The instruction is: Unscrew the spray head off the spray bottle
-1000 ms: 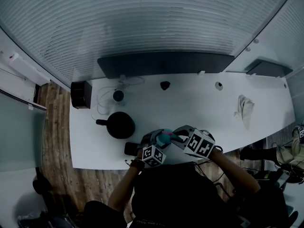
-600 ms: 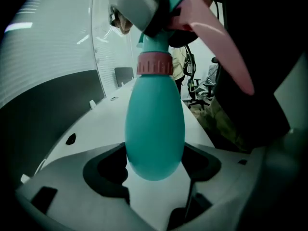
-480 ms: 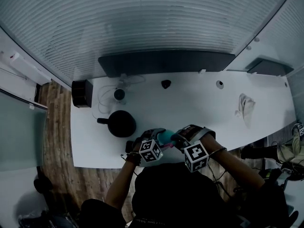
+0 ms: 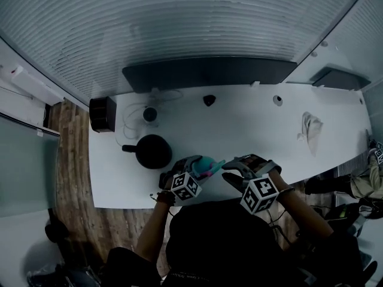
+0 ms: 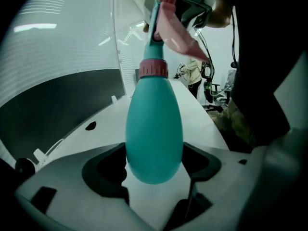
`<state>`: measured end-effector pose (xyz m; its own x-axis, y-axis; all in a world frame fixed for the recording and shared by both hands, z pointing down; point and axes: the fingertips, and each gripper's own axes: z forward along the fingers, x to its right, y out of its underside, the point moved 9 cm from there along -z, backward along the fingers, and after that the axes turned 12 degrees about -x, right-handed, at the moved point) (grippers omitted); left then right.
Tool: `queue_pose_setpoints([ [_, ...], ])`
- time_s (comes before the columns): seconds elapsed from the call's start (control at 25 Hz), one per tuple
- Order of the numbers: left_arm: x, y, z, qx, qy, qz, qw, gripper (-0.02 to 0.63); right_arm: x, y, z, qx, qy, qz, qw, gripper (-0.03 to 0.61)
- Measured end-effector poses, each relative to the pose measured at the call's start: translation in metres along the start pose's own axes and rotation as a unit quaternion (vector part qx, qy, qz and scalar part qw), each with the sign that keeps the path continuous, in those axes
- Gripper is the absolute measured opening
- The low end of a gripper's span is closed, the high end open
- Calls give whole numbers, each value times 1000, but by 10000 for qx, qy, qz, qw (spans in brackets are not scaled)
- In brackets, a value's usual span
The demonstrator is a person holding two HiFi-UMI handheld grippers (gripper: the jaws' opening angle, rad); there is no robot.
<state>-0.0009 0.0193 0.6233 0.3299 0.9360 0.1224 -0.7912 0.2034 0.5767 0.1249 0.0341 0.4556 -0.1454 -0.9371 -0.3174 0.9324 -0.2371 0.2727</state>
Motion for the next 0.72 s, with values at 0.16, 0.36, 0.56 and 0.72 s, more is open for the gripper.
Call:
queue_pose_setpoints([
  [0.16,-11,4,-10,-156,-1156,42,9932,359,20,26,2,1645,-1449,3717,9021,85],
  [0.36,-8,1,-9,-178,-2173,47,9759,359,12,58,32,2185,-2406,6281,7070,102],
  [0.56,-5,-1,-2,-445,-2567,61,9654,359,7,65,50,2785,-3117,7284,5429,106],
  [0.72,0,-2,4,-715,-2468,64,9664,359,2,68,59,2629,-3133,7383,5363,106],
])
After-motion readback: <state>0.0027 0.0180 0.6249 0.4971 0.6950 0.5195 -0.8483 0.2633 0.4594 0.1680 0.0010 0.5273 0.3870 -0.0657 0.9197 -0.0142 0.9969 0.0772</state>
